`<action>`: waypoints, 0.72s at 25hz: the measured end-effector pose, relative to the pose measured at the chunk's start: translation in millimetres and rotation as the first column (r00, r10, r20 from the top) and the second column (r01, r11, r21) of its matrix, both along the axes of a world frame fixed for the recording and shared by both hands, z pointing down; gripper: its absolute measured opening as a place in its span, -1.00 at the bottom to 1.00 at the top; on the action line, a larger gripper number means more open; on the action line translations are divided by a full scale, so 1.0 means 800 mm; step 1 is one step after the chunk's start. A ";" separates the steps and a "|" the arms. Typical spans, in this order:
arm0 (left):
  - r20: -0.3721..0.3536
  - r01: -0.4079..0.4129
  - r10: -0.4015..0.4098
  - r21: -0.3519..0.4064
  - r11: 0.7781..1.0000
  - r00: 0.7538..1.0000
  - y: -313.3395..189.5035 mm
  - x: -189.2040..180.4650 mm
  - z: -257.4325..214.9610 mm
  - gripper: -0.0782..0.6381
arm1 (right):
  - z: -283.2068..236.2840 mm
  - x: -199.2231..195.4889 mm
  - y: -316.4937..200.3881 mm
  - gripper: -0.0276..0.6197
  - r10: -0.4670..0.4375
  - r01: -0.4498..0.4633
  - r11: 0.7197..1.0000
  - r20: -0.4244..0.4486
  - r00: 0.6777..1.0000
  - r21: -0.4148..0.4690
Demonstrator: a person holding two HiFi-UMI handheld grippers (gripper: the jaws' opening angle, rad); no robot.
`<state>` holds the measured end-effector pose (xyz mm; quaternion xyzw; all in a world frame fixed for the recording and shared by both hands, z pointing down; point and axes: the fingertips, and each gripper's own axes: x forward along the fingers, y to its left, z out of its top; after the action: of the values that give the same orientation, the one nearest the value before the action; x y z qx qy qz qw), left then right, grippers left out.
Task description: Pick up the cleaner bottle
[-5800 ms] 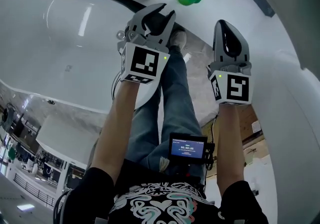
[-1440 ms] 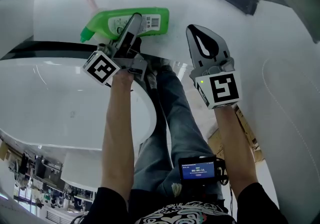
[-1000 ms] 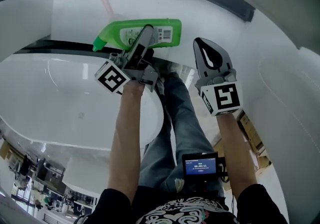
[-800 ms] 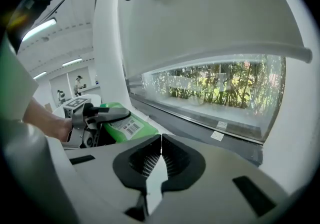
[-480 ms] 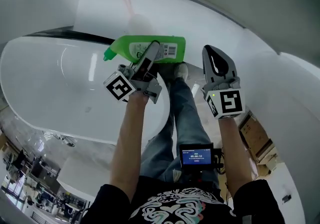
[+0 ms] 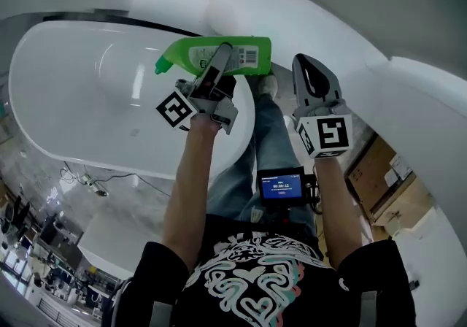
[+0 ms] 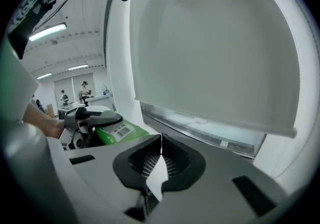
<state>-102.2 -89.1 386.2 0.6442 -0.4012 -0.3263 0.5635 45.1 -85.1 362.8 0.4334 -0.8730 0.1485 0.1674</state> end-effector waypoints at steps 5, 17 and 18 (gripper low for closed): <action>-0.016 0.007 -0.007 0.001 1.000 1.000 0.009 -0.003 -0.001 -0.23 | 0.000 0.013 0.008 -0.83 0.021 -0.020 1.000 -0.008 1.000 0.017; -0.055 -0.007 0.009 0.035 0.999 0.998 0.028 -0.019 -0.133 -0.23 | -0.133 0.014 0.014 -0.83 0.074 -0.071 0.992 -0.022 0.997 0.106; -0.060 -0.008 0.011 0.035 0.999 0.998 0.031 -0.022 -0.136 -0.23 | -0.137 0.012 0.017 -0.83 0.078 -0.075 0.991 -0.021 0.997 0.112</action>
<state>-119.6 -64.3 277.2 0.6457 -0.3752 -0.3498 0.5656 54.5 -71.8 253.0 0.4771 -0.8605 0.1004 0.1480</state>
